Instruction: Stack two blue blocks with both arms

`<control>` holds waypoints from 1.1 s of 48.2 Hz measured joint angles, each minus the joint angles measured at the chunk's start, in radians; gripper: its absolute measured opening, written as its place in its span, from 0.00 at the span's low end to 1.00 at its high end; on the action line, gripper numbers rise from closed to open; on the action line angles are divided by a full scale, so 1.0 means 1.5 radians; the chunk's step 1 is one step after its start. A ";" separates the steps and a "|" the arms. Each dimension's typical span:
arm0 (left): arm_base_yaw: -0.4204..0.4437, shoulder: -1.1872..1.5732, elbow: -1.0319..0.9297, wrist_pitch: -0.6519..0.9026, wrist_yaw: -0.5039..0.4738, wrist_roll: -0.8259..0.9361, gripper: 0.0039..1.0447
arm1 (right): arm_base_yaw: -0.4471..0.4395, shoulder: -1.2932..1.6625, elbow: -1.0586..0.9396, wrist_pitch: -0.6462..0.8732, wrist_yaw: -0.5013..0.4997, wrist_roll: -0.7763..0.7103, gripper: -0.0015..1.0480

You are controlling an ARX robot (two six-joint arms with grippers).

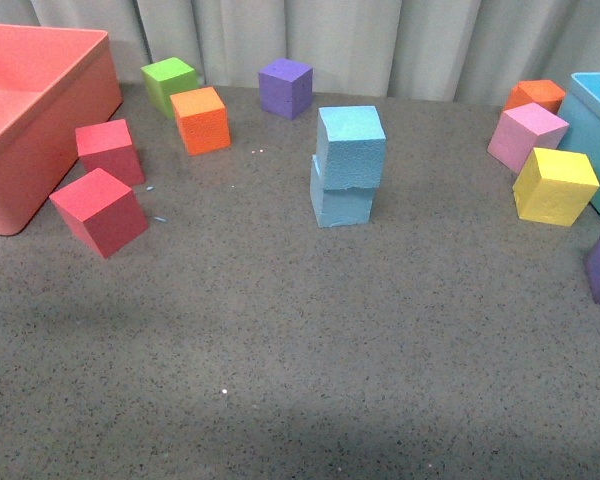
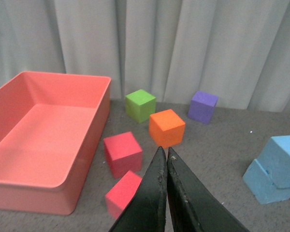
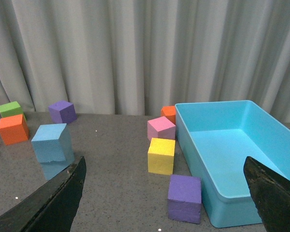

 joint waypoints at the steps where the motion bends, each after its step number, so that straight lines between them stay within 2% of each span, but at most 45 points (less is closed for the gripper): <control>1: 0.007 -0.013 -0.013 -0.004 0.004 0.000 0.03 | 0.000 0.000 0.000 0.000 0.000 0.000 0.91; 21: 0.082 -0.287 -0.127 -0.161 0.078 0.001 0.03 | 0.000 0.000 0.000 0.000 0.000 0.000 0.91; 23: 0.107 -0.315 -0.134 -0.184 0.118 0.001 0.03 | 0.000 0.000 0.000 0.000 0.000 0.000 0.91; 26: 0.129 -0.358 -0.142 -0.217 0.128 0.001 0.03 | 0.000 0.000 0.000 0.000 0.000 0.000 0.91; 53: 0.136 -0.618 -0.151 -0.447 0.131 0.001 0.03 | 0.000 0.000 0.000 0.000 0.000 0.000 0.91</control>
